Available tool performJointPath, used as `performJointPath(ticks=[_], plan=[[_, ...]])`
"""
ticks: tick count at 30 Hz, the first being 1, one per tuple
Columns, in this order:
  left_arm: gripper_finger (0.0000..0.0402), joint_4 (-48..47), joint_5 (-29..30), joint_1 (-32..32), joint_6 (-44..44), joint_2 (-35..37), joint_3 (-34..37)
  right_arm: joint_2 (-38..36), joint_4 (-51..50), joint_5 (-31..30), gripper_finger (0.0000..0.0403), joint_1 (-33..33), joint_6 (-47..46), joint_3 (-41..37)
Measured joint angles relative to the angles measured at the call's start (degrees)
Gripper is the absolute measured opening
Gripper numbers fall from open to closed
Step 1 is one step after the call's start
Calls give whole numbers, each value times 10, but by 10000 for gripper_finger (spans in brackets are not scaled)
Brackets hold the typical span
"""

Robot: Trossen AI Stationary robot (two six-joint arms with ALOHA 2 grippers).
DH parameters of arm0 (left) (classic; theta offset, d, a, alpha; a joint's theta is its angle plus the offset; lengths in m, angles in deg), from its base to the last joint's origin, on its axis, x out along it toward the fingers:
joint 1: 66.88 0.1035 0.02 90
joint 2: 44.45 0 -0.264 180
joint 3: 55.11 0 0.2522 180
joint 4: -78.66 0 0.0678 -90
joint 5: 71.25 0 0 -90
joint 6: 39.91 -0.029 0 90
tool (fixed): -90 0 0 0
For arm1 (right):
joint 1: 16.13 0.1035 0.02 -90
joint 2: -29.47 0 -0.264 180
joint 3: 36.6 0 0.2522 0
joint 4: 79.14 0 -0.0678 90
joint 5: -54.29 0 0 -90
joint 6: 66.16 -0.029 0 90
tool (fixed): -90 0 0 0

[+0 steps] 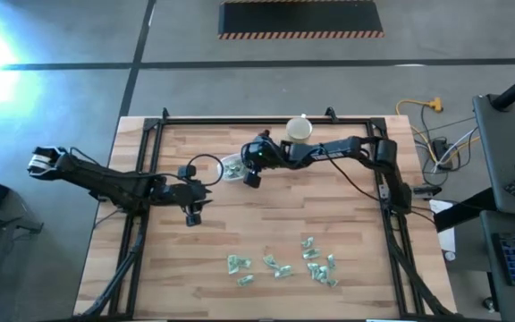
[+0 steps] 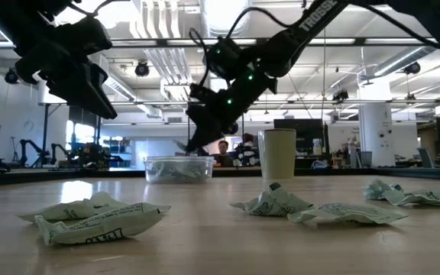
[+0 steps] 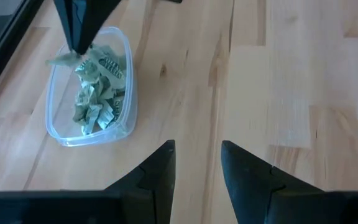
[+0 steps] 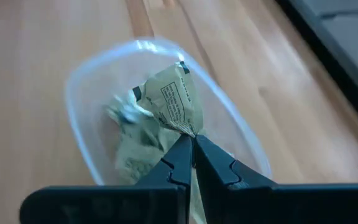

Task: Pick and place Stevia / Truvia into bins
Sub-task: Put the stevia packet into the transparent container

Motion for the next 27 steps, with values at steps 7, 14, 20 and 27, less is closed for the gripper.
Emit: performJointPath(ticks=[7, 14, 20, 27], plan=[[114, 1, 0, 0, 0, 0, 0, 14, -54, -1, 9, -6, -1, 17], [114, 2, 0, 0, 0, 0, 0, 7, -53, -1, 11, -5, 7, 13], [114, 2, 0, 0, 0, 0, 0, 7, -52, 11, 56, -4, 16, 12], [114, 4, 0, 0, 0, 0, 0, 2, -54, 13, 132, -4, 23, 15]])
